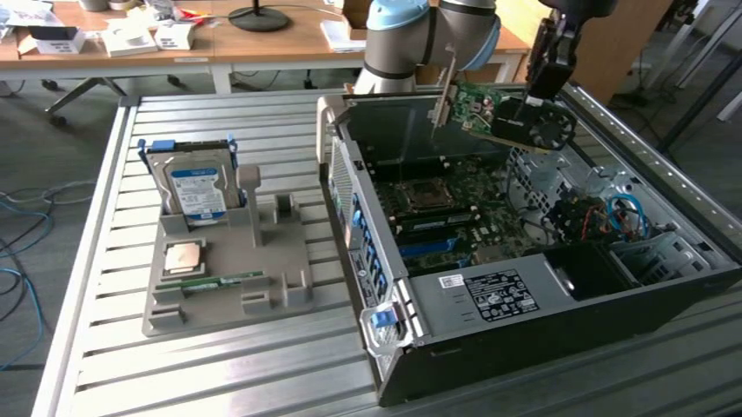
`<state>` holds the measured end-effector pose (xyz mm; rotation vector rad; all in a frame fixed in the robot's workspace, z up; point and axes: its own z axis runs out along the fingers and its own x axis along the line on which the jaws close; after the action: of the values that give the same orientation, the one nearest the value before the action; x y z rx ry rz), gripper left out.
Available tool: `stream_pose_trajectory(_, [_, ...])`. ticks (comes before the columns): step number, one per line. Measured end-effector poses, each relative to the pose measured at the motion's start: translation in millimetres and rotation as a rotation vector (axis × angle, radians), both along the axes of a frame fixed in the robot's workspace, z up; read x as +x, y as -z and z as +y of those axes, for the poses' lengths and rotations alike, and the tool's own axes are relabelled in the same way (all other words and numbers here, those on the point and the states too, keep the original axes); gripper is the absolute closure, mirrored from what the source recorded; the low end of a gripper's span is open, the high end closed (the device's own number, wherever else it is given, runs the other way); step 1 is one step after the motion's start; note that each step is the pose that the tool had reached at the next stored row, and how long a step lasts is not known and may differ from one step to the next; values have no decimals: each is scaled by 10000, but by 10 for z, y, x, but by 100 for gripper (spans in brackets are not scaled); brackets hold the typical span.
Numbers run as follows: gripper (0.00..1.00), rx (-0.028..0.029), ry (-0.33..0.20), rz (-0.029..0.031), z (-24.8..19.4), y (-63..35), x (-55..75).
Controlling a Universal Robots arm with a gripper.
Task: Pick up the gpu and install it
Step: 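Insert the gpu into the slot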
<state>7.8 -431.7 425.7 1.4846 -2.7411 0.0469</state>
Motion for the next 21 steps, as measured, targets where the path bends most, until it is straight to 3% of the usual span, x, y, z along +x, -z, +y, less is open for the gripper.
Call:
stream_pose_trajectory(4, [74,-49,-502,0,0,0,-1])
stream_pose_trajectory(14, [74,-50,-612,0,0,0,-1])
stream_pose_trajectory(21, [74,-50,-1258,-3,0,1,-1])
